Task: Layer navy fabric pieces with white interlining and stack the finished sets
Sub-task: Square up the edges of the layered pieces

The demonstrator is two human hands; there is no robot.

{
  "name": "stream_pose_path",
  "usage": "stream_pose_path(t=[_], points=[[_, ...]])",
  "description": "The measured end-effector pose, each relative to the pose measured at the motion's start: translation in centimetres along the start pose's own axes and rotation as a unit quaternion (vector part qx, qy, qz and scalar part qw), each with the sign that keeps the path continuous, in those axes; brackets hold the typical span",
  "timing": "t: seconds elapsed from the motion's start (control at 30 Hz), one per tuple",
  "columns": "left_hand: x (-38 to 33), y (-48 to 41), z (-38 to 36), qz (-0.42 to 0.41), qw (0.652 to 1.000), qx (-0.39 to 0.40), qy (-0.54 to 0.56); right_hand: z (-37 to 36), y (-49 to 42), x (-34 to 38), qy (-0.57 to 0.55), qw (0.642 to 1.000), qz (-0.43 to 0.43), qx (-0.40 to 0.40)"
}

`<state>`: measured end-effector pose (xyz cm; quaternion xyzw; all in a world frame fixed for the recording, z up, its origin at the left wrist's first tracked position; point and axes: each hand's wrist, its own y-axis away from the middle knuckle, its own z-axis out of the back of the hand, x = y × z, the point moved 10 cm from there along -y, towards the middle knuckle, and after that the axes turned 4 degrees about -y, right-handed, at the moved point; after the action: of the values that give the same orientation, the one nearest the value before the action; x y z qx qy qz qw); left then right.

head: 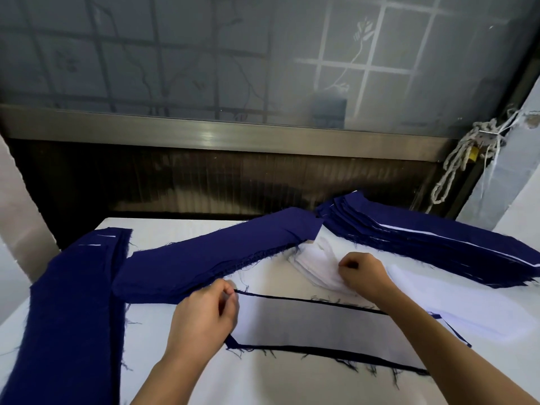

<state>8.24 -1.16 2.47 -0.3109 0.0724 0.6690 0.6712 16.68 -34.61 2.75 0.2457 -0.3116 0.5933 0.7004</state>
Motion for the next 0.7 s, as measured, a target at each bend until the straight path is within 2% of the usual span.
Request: stream_pose_path(t=[0.23, 0.4, 0.57, 0.63, 0.7], points=[[0.2, -0.1, 0.0, 0.003, 1.000, 0.001, 0.010, 0.3, -0.1, -1.5, -0.158, 0.986, -0.060, 0.006], [-0.2, -0.1, 0.3, -0.007, 1.000, -0.009, 0.026, 1.0, 0.3, -0.6, -0.181, 0.982, -0.052, 0.000], [-1.1, 0.1, 0.6, -0.035, 0.994, -0.028, 0.100, 0.4, 3.3, 4.3, -0.010, 0.995, 0.095, 0.005], [-1.2, 0.0, 0.2, -0.043, 0.993, -0.019, 0.107, -0.6, 4.4, 6.1, 0.088, 0.982, 0.165, -0.020], [-1.0, -0.1, -0.3, -0.044, 0.994, -0.006, 0.101, -1.0, 4.2, 6.5, 0.151, 0.970, 0.186, -0.050]])
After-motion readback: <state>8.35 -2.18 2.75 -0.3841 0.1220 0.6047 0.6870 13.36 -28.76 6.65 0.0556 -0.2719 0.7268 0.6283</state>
